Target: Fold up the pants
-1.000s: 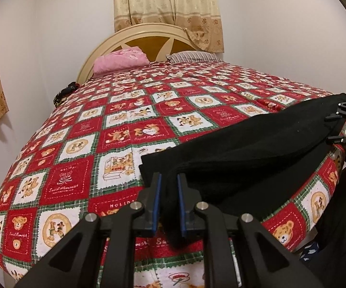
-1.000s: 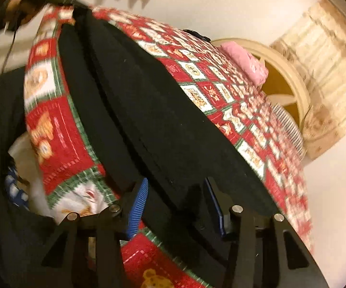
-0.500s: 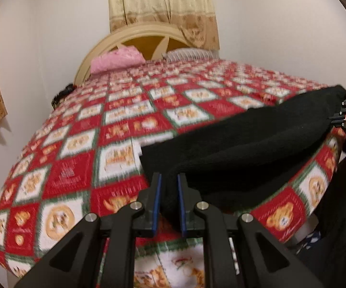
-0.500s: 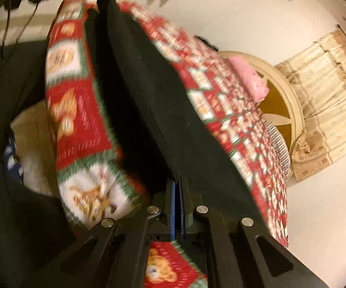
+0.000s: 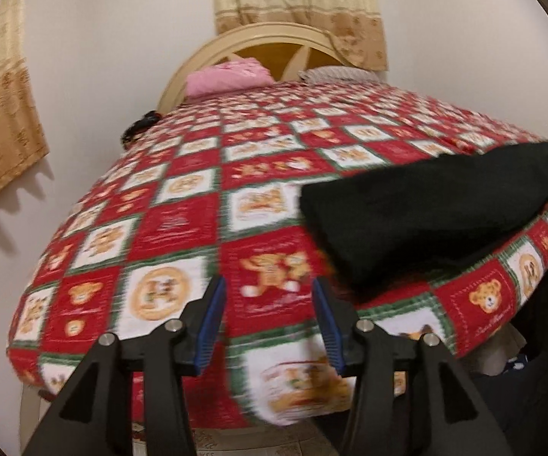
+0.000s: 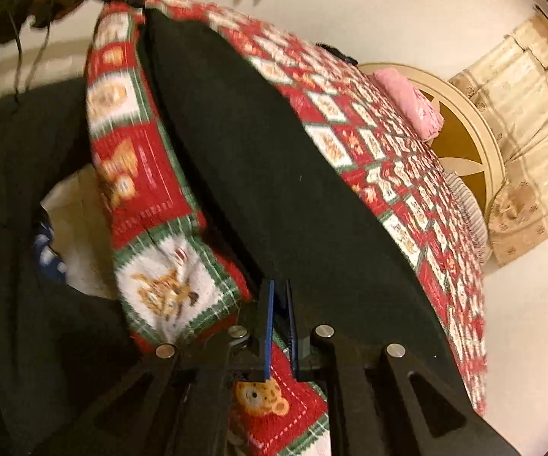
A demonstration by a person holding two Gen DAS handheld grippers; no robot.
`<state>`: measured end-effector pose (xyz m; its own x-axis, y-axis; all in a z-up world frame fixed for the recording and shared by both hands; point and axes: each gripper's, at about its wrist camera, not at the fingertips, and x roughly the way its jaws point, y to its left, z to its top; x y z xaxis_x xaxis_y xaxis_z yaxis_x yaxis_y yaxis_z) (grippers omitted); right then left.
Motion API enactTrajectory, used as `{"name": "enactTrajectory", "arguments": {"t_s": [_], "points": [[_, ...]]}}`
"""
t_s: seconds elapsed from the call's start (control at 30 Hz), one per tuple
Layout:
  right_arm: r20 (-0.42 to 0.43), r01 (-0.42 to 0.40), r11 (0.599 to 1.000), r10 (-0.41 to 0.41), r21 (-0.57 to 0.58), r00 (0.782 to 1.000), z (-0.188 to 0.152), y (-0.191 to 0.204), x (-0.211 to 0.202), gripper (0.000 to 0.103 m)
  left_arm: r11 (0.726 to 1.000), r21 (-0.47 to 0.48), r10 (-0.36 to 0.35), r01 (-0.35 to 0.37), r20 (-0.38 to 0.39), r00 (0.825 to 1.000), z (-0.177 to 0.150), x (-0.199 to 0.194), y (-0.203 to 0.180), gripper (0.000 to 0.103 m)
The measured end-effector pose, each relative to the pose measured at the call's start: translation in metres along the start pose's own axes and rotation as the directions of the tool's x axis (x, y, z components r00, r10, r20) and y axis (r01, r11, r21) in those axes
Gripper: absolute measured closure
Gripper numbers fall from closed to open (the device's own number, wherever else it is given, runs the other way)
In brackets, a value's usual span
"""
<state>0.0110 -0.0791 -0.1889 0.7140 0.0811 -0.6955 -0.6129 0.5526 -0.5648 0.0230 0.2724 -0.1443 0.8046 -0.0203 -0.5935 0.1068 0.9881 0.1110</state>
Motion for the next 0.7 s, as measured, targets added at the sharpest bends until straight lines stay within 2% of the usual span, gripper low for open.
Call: {"name": "enactTrajectory", "arguments": {"t_s": [0.07,0.17,0.27,0.37,0.43,0.47,0.5,0.57,0.63,0.7], "points": [[0.032,-0.021,0.999,0.020,0.026,0.999,0.006,-0.008,-0.007,0.097,0.999,-0.036,0.019,-0.018,0.026,0.999,0.005,-0.004,0.007,0.053],[0.071,-0.033,0.998,0.029,0.057,0.997,0.018,-0.019,-0.008,0.096,0.998,-0.055,-0.003,0.008,0.085,0.996,0.018,-0.010,0.000,0.053],[0.095,-0.017,0.998,0.010,0.068,0.995,0.036,-0.032,0.006,0.096,0.998,-0.011,-0.057,0.059,0.125,0.990,0.031,-0.010,-0.026,0.053],[0.109,-0.035,0.994,0.024,0.106,0.994,0.052,-0.041,0.019,0.093,0.994,0.039,-0.110,0.106,0.130,0.985,0.042,0.002,-0.055,0.053],[0.123,-0.066,0.986,0.047,0.152,0.991,0.061,-0.046,0.030,0.072,0.990,0.062,-0.134,0.127,0.122,0.983,0.044,0.011,-0.068,0.053],[0.123,-0.087,0.980,0.065,0.179,0.990,0.065,-0.048,0.037,0.052,0.987,0.074,-0.149,0.142,0.099,0.984,0.043,0.020,-0.074,0.053],[0.125,-0.098,0.975,0.073,0.200,0.989,0.069,-0.049,0.043,0.047,0.980,0.084,-0.182,0.179,0.042,0.982,0.040,0.032,-0.082,0.053],[0.122,-0.139,0.956,0.110,0.259,0.986,0.076,-0.051,0.057,0.047,0.967,0.106,-0.227,0.233,-0.065,0.972,0.031,0.048,-0.092,0.053],[0.119,-0.176,0.935,0.146,0.306,0.982,0.081,-0.055,0.067,0.047,0.962,0.195,-0.187,0.189,-0.025,0.982,0.019,0.042,-0.103,0.052],[0.139,-0.218,0.908,0.179,0.358,0.974,0.088,-0.064,0.075,0.047,0.959,0.191,-0.205,0.208,-0.035,0.978,0.018,0.036,-0.100,0.051]]}}
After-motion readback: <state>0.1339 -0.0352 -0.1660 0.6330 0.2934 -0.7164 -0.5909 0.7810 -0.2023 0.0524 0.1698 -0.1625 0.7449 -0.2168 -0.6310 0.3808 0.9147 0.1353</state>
